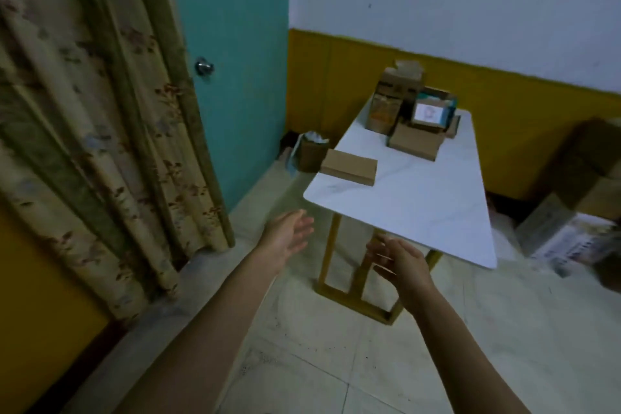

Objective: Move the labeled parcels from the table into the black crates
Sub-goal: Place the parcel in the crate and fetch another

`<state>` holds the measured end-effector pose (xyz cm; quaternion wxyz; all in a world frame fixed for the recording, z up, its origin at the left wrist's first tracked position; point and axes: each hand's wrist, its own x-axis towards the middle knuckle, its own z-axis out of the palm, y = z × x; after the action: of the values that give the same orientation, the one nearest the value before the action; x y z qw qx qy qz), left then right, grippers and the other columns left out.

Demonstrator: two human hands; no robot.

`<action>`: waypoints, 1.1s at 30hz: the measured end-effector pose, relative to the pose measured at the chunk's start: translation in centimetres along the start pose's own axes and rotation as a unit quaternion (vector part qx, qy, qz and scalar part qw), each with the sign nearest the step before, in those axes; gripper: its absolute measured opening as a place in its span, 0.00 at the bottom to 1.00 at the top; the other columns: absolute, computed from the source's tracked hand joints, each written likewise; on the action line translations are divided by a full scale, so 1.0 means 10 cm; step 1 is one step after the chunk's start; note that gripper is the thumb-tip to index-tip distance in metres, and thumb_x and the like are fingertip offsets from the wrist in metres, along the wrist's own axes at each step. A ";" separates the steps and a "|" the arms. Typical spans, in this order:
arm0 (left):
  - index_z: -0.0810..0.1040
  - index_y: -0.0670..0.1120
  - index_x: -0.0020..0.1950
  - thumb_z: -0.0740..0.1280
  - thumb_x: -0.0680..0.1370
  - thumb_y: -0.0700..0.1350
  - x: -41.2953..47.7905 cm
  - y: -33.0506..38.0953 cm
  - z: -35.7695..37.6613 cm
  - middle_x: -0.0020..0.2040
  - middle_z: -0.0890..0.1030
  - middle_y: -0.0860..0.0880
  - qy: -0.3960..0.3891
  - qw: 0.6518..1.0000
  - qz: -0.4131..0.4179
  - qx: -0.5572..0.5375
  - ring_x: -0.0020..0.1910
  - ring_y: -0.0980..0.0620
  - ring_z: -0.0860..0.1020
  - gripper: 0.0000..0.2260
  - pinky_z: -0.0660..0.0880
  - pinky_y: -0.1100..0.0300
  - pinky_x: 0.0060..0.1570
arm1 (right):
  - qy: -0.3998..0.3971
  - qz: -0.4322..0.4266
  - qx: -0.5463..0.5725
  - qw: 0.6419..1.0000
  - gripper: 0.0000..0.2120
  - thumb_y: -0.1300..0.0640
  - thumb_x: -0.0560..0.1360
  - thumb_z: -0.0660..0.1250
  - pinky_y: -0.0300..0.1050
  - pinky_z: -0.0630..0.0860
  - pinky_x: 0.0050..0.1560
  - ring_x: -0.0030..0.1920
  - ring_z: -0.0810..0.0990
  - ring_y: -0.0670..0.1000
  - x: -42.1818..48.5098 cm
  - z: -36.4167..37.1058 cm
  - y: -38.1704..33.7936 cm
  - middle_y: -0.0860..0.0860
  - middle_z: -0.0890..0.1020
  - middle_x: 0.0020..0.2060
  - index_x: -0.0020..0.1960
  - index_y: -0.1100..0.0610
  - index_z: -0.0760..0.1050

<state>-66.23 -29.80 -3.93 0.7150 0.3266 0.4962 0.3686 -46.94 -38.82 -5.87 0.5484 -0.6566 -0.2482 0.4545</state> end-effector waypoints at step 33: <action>0.78 0.36 0.57 0.61 0.78 0.40 4.78 0.61 0.92 0.43 0.75 0.45 0.088 0.948 -0.095 0.292 0.45 0.49 0.72 0.12 0.65 0.61 0.38 | 0.091 0.225 -0.170 0.955 0.31 0.56 0.78 0.66 0.49 0.69 0.63 0.68 0.70 0.58 4.70 0.47 -0.24 0.56 0.69 0.70 0.76 0.61 0.57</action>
<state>-47.44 13.14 -18.52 0.5737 0.4387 0.6717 0.1653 -28.84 2.93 -18.81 0.3326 -0.8176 -0.1164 0.4553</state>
